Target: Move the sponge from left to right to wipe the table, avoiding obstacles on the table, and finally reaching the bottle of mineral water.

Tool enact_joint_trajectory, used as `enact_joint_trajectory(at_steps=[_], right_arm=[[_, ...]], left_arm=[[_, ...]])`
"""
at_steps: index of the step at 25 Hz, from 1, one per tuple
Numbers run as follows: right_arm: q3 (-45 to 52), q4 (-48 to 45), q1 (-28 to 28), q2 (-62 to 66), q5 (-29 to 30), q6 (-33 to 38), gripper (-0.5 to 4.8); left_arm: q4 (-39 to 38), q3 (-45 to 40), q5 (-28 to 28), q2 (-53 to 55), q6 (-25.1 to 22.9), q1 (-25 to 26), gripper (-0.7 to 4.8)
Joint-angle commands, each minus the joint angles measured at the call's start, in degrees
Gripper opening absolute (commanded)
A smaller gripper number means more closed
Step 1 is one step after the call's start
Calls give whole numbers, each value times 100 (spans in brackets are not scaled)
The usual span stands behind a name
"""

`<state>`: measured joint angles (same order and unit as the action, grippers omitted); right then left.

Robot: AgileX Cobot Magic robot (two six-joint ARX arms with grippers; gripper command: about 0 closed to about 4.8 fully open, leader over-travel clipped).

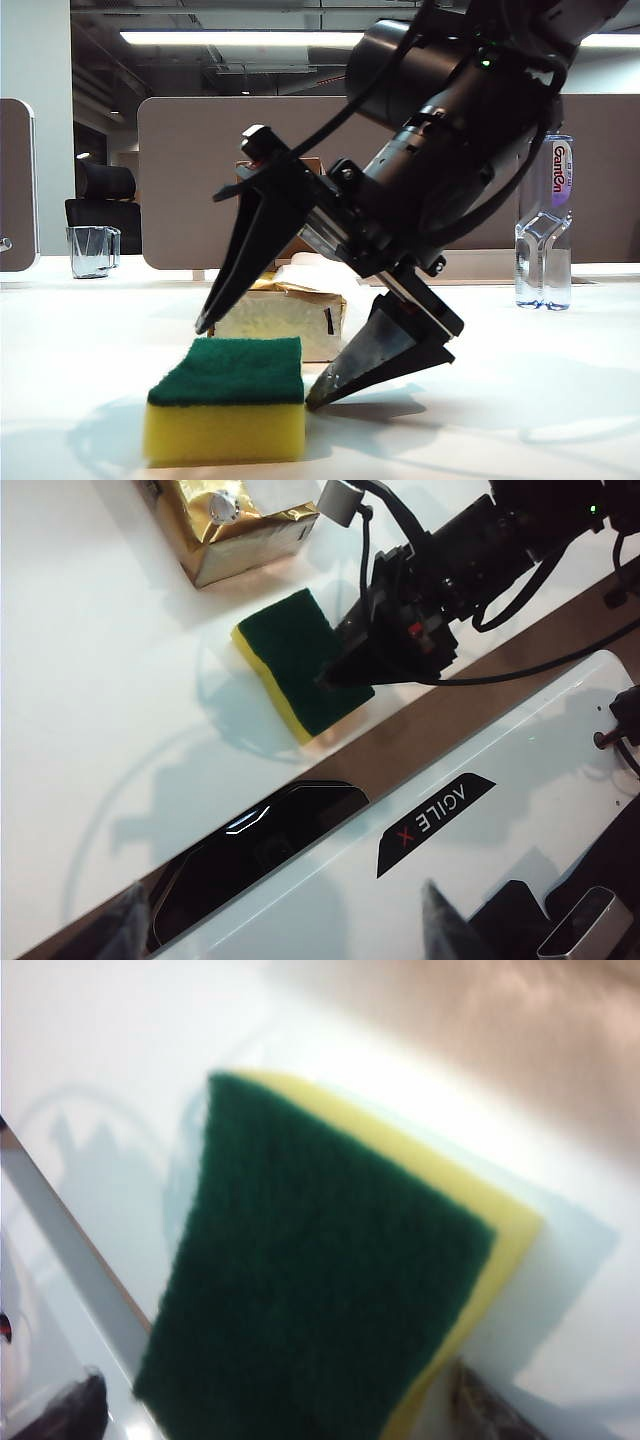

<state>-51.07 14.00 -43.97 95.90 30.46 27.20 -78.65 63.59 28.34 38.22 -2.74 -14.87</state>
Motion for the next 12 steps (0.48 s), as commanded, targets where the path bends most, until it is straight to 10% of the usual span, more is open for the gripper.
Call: enact_joint_trajectory(at_steps=[1, 12], right_arm=[[13, 33, -46, 87, -278, 131, 479], [15, 339, -46, 98, -1003, 133, 417]], left_arm=[[33, 28, 42, -9, 20, 0, 350], [26, 33, 39, -111, 17, 0, 350]])
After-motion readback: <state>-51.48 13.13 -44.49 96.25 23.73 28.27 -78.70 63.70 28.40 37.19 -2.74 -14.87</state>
